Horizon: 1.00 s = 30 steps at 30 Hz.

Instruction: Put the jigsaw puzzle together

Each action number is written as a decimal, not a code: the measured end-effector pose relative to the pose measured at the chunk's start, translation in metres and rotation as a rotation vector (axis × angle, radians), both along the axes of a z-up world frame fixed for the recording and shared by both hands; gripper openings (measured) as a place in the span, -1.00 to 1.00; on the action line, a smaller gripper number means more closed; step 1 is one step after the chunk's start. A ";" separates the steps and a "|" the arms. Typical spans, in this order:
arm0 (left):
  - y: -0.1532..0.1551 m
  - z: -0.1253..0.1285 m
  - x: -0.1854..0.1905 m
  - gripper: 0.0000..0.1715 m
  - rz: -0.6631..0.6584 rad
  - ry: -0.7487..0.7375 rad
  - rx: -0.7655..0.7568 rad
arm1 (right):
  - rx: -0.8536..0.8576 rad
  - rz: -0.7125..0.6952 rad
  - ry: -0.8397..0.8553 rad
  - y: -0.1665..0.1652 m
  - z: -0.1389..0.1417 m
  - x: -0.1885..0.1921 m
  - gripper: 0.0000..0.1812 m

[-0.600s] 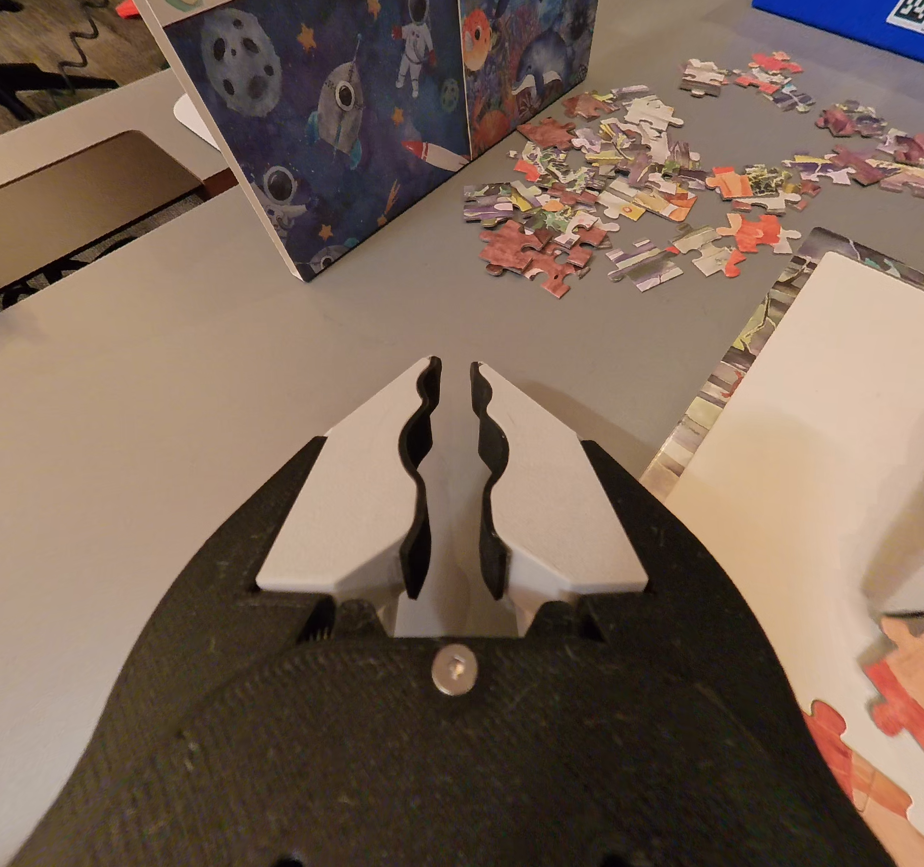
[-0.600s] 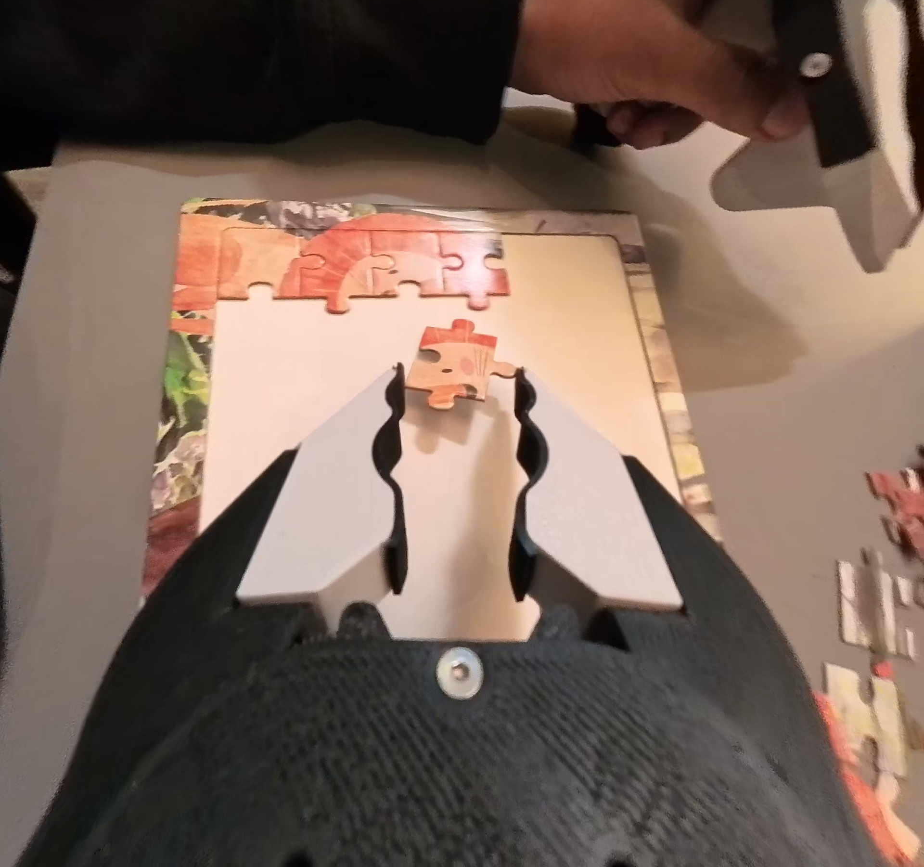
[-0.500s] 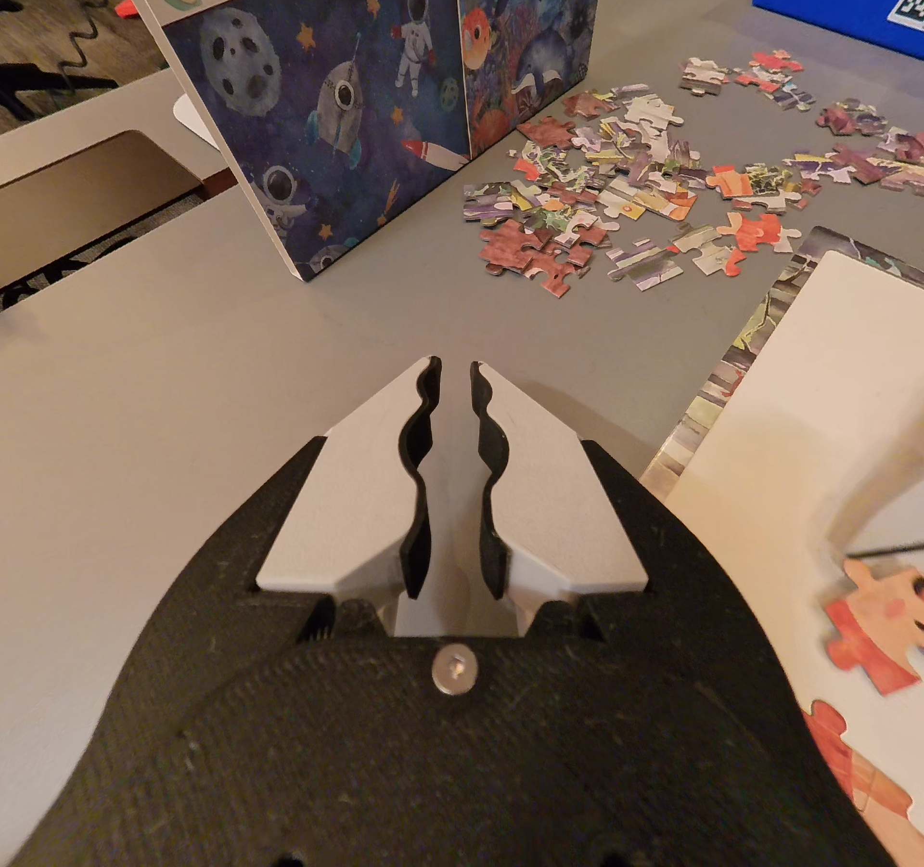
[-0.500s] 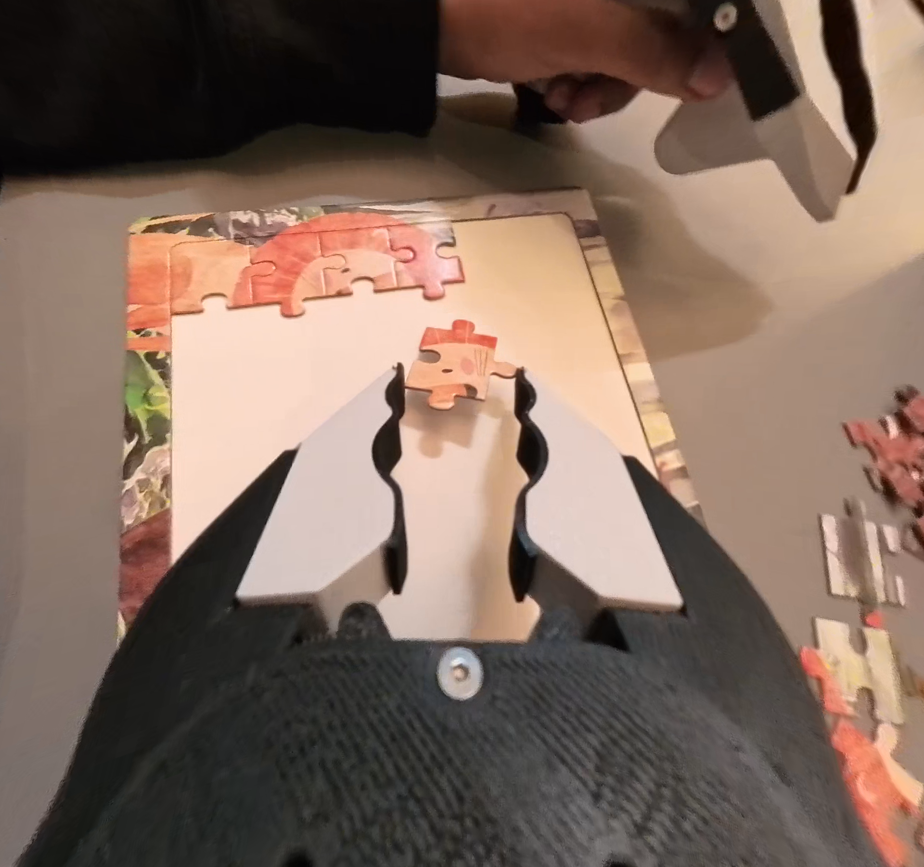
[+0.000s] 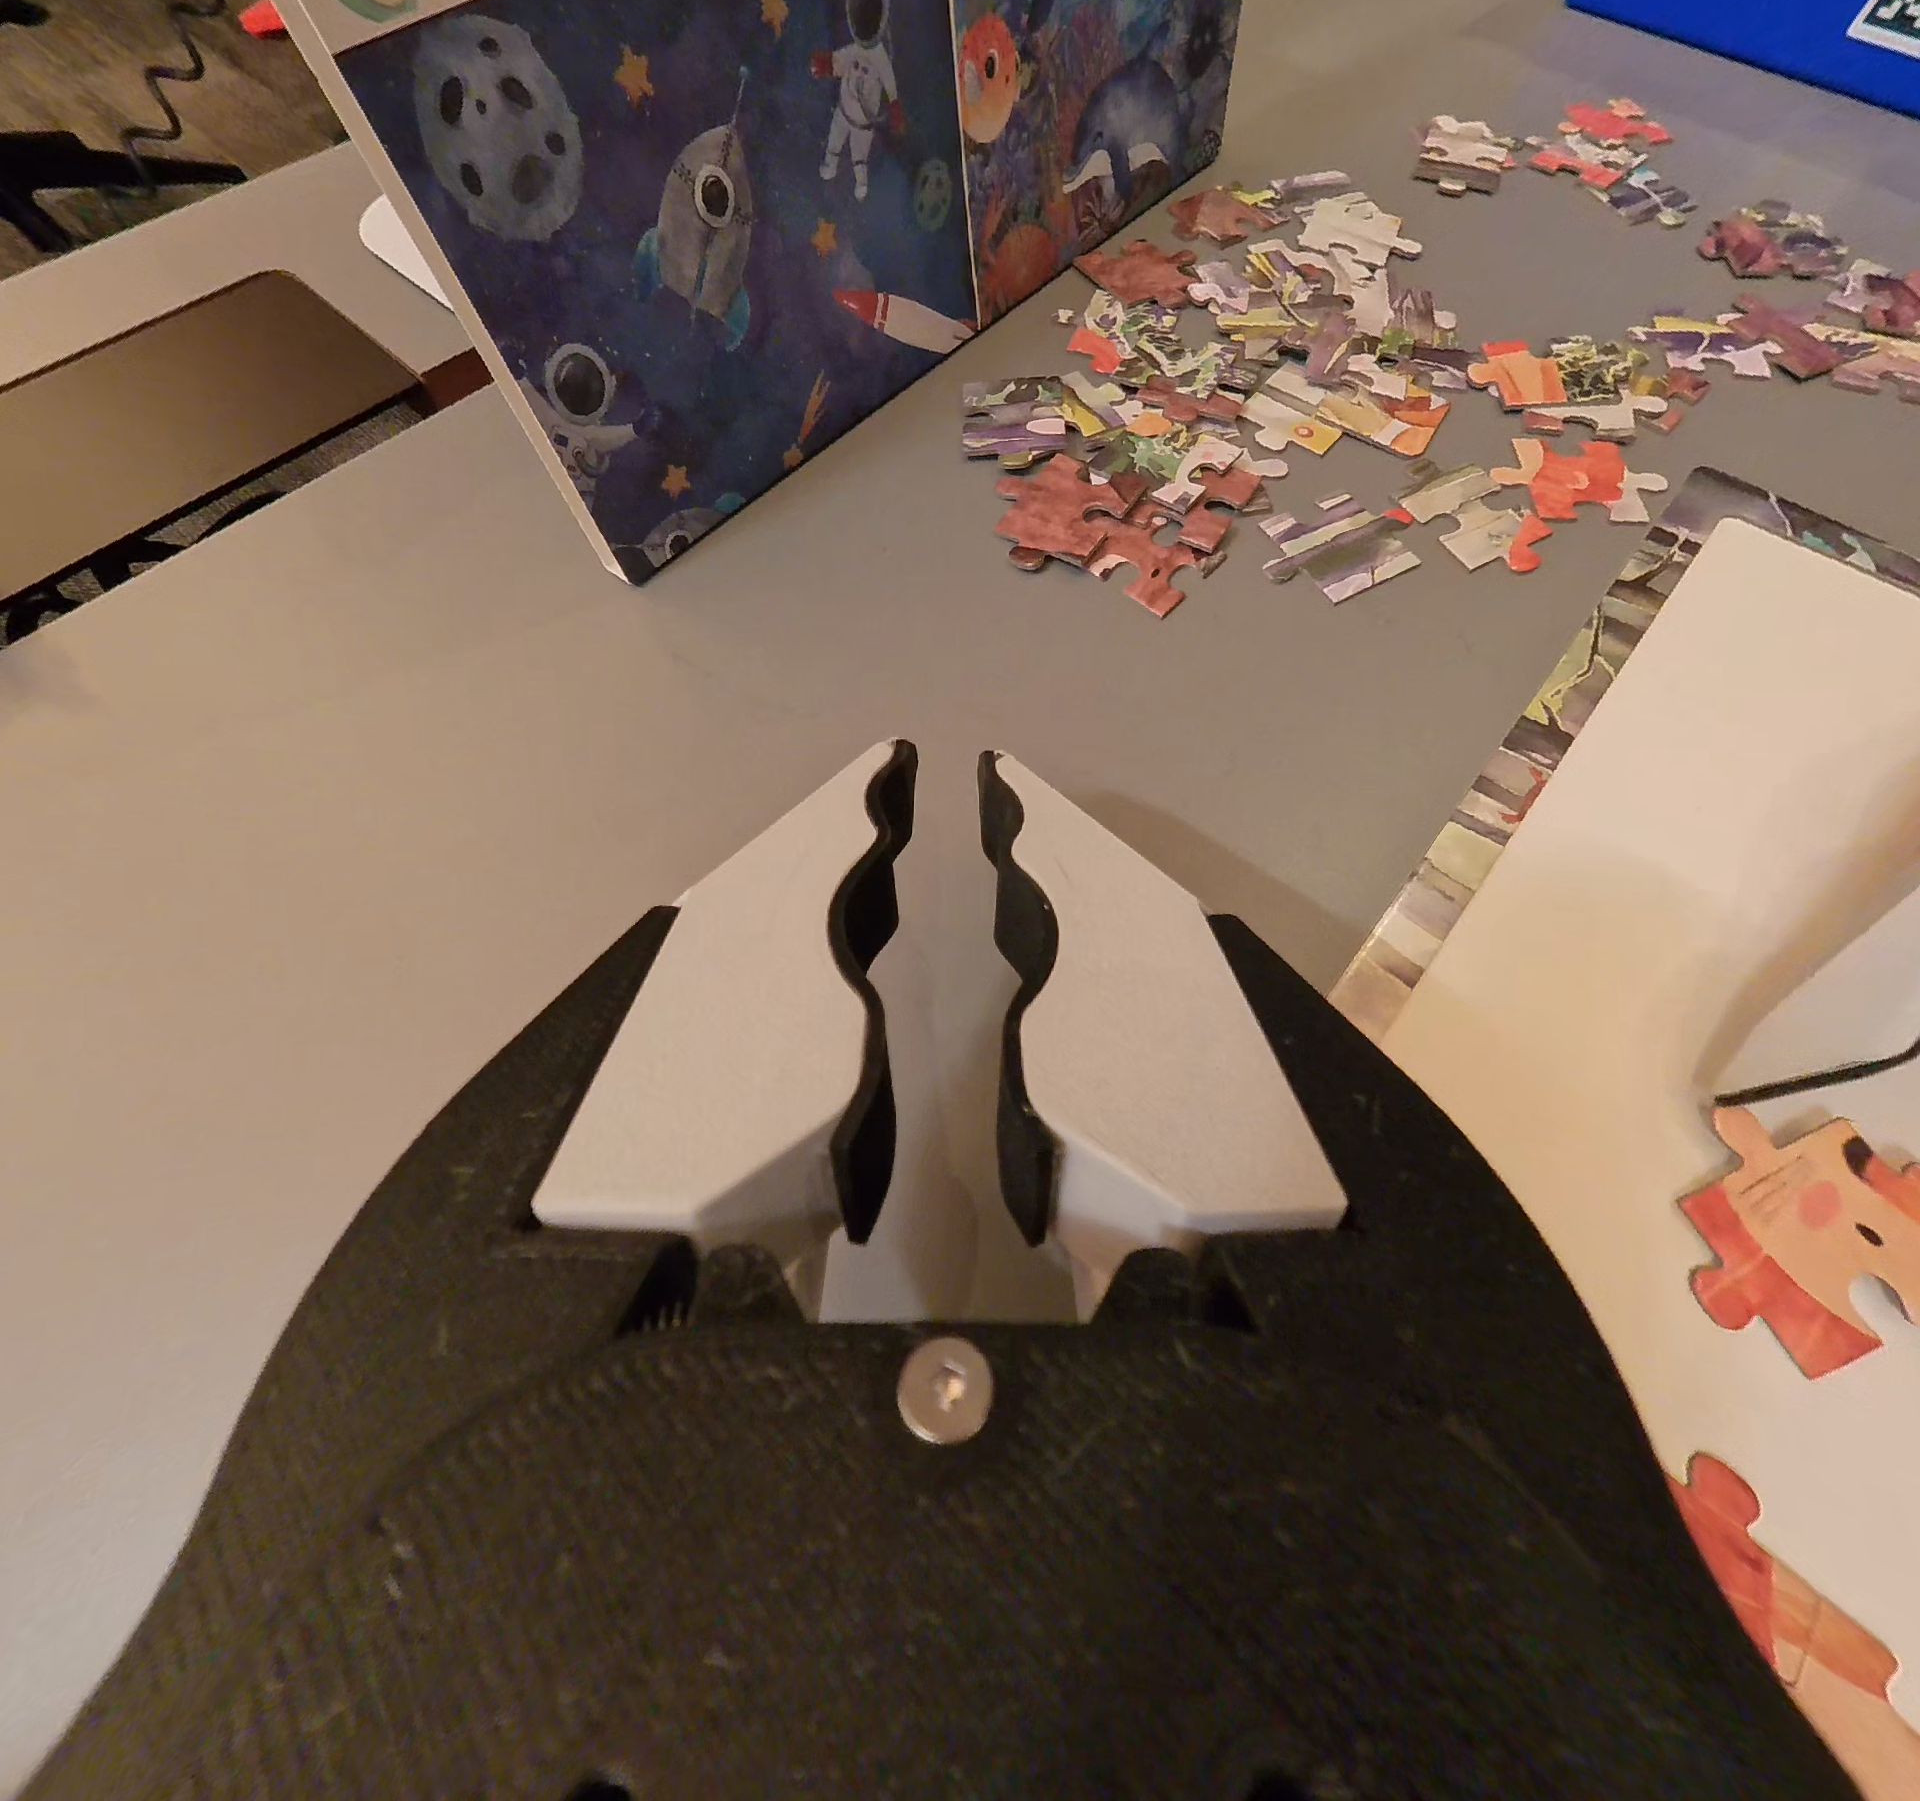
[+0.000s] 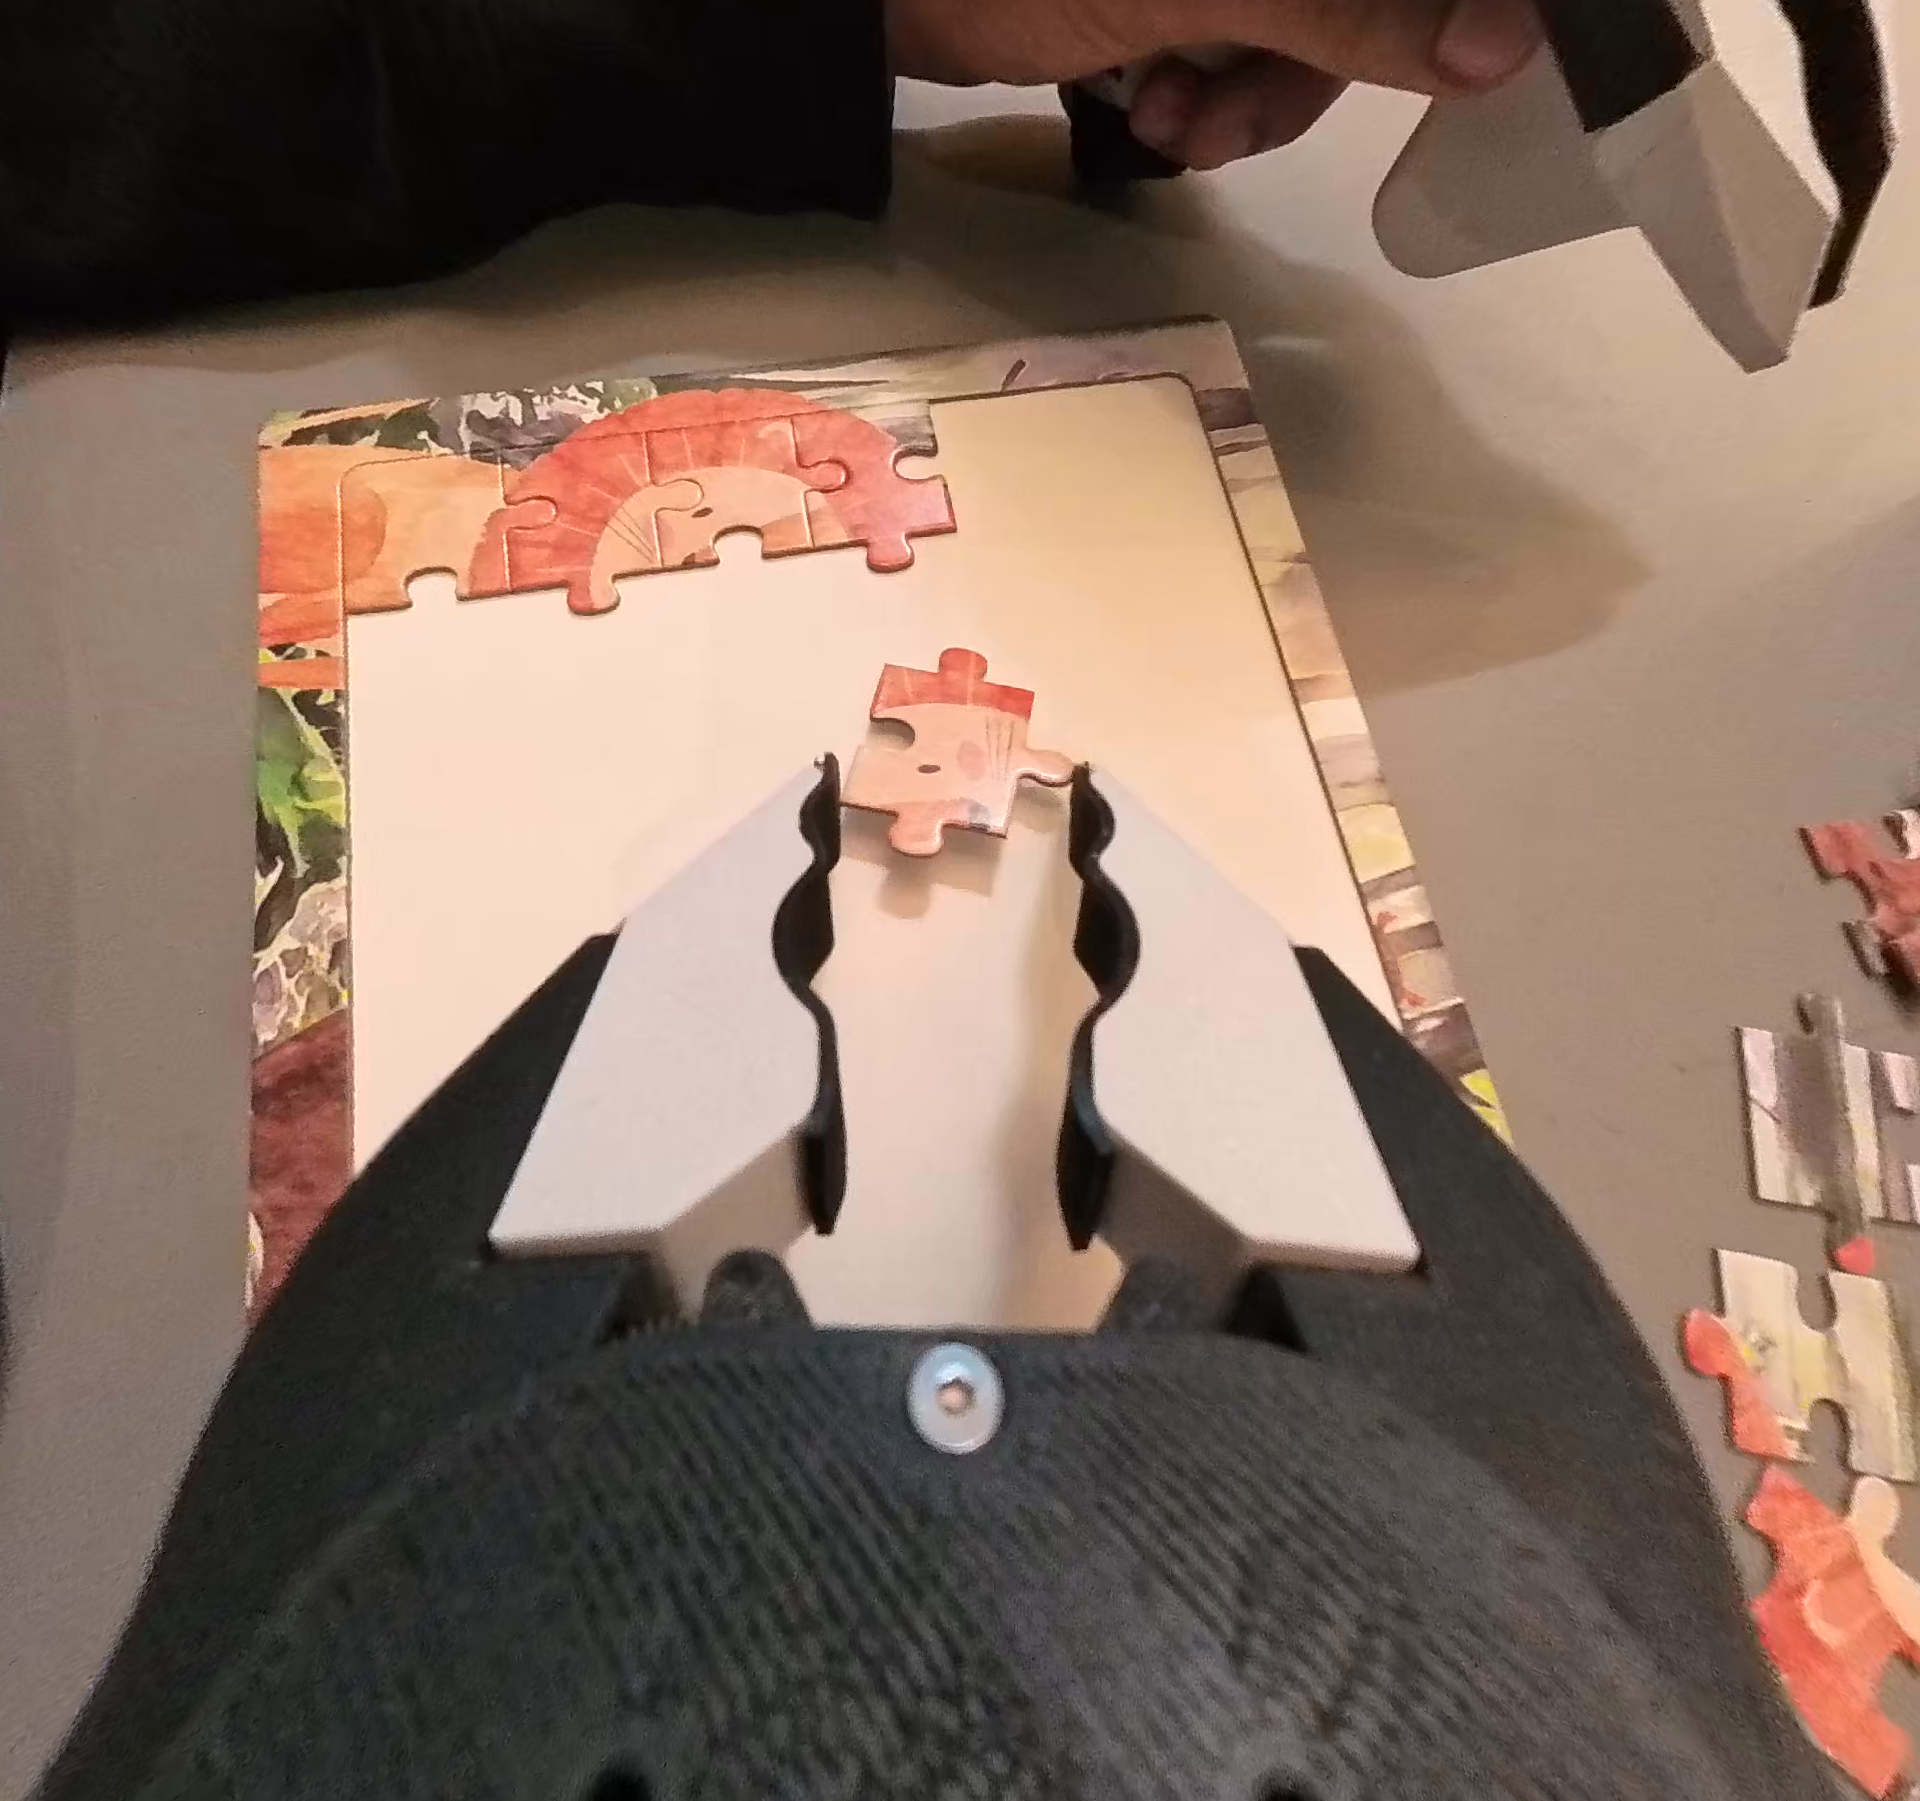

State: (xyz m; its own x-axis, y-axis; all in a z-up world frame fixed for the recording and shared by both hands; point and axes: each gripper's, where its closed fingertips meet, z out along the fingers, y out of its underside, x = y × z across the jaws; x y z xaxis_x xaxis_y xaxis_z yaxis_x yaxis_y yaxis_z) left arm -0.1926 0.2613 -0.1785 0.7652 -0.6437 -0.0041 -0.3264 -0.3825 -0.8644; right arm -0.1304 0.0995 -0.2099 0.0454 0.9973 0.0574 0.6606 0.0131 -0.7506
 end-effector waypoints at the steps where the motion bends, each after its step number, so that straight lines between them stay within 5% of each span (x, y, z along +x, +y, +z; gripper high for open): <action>1: 0.000 0.000 0.000 -0.88 0.000 0.000 0.000 | 0.005 0.002 -0.003 0.000 0.000 0.000 -0.53; 30: 0.000 -0.001 0.001 -0.87 -0.002 0.007 0.001 | -0.037 -0.047 0.016 0.010 0.003 0.002 -0.54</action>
State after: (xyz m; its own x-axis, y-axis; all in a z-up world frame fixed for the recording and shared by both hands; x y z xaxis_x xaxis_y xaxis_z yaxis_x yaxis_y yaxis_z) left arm -0.1919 0.2612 -0.1790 0.7636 -0.6456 -0.0106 -0.3338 -0.3807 -0.8624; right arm -0.1283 0.1098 -0.2066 0.0931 0.9955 0.0195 0.6475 -0.0456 -0.7607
